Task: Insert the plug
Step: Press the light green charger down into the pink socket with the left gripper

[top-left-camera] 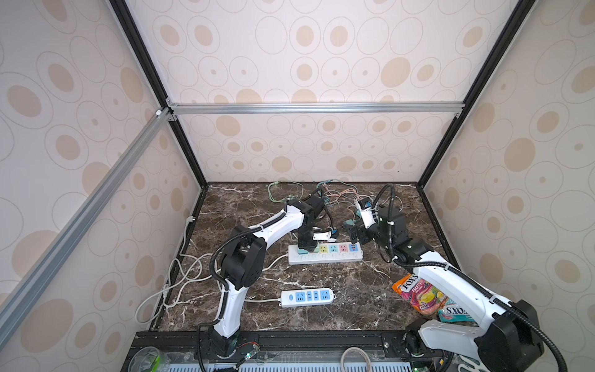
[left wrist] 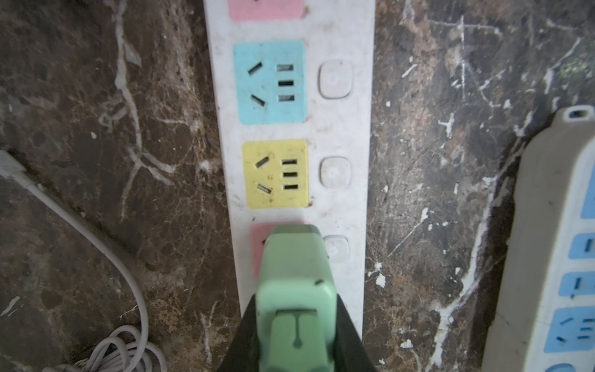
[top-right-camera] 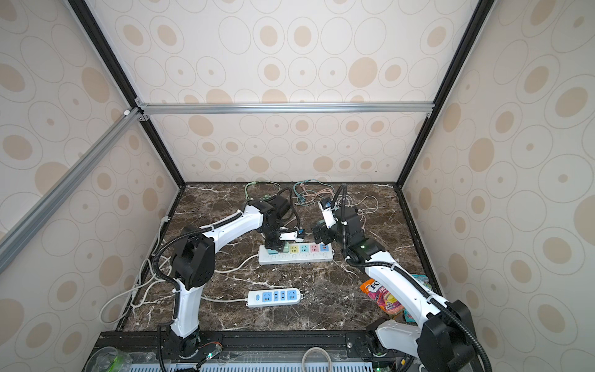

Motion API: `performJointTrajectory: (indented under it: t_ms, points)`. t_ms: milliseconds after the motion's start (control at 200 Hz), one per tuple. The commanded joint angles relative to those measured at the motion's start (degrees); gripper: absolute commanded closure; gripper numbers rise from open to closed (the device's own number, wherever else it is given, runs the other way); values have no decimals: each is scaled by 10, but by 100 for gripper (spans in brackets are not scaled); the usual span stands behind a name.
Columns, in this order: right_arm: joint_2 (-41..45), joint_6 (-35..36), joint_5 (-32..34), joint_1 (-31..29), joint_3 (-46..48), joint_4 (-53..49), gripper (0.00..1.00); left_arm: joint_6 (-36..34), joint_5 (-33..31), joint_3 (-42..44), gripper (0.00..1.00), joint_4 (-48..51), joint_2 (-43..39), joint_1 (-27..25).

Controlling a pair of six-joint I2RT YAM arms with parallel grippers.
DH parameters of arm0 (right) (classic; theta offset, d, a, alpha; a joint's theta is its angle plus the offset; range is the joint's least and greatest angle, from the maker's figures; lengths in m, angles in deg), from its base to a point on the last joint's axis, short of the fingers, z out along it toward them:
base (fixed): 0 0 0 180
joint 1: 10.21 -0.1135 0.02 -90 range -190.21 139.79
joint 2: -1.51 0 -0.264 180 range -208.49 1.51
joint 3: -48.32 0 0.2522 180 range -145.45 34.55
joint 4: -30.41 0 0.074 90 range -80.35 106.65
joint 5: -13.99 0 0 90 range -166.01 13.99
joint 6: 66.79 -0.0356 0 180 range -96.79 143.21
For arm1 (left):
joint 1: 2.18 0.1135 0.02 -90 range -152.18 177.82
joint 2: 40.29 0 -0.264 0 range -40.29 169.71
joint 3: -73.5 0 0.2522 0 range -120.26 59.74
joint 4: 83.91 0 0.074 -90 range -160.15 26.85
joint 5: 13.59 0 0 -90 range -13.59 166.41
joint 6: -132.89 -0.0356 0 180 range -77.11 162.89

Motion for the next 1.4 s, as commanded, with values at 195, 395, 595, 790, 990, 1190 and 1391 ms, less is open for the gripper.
performJointTrajectory:
  t_ms: [195, 395, 595, 790, 990, 1190, 1391]
  points:
    - [-4, -5, -6, 0, -4, 14, 0, 14, -14, 84, 100, -48, 2, 0]
    - [-2, 1, -3, 0, -8, 6, 0, 8, -27, 122, 99, -67, 12, 0]
    - [-3, 0, -5, 0, -11, 8, 0, 4, 13, 29, 69, -23, 9, 13]
    - [-5, -1, -5, 0, -17, 8, 0, -36, 71, -48, 47, -13, -23, 16]
    - [-4, -2, -5, 0, -18, 8, 0, -47, 69, -77, 44, 37, -2, 16]
    - [-4, -3, -6, 0, -17, 7, 0, -46, 70, -66, 47, 56, 11, 16]
    - [-1, -5, -3, 0, -16, 4, 0, -46, 61, -34, 54, 34, 1, 16]
